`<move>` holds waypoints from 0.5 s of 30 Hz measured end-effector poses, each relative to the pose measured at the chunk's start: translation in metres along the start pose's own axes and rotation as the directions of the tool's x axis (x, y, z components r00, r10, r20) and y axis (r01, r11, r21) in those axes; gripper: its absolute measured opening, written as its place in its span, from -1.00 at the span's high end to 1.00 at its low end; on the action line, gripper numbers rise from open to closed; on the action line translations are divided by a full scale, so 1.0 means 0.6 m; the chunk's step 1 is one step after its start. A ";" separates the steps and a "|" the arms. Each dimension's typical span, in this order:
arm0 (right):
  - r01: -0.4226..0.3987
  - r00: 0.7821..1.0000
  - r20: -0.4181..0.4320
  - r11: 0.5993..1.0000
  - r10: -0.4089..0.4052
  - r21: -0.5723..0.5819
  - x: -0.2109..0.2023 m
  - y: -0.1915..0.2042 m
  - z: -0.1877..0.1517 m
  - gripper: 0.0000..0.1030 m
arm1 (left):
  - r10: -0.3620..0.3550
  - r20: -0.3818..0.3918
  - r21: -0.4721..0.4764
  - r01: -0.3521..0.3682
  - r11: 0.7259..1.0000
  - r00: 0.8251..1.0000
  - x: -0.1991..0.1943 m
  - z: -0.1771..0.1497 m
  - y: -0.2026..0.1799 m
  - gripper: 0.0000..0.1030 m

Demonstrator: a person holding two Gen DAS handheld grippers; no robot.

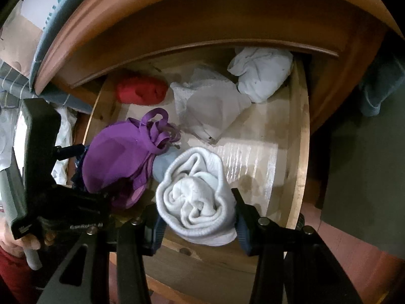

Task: Take underwear out of drawer
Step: 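Grasp the purple bra with the left gripper while the right gripper holds the rolled sock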

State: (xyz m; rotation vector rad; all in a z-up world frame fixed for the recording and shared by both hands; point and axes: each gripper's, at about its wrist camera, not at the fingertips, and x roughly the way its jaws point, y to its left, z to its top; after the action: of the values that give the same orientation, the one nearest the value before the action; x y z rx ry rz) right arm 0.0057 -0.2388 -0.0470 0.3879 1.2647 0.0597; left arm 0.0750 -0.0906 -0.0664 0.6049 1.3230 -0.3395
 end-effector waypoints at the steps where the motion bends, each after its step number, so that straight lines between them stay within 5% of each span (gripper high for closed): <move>1: -0.003 1.000 0.001 1.000 0.002 0.004 0.000 -0.001 0.001 0.10 | -0.019 -0.005 -0.011 0.018 1.000 1.000 0.000 0.002 0.003 -0.67; 8: -0.009 1.000 0.020 1.000 0.009 0.005 -0.006 -0.002 0.002 0.10 | -0.051 -0.008 -0.058 0.051 0.997 0.999 -0.001 0.001 0.019 -0.06; 15: -0.015 1.000 0.025 1.000 0.016 -0.006 -0.004 0.004 0.002 0.10 | -0.072 0.009 -0.145 0.073 0.987 0.997 -0.008 -0.002 0.047 0.32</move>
State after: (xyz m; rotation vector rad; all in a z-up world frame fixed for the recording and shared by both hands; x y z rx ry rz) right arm 0.0064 -0.2377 -0.0438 0.3921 1.2367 0.0716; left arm 0.0887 -0.0676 -0.0560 0.4341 1.3553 -0.3001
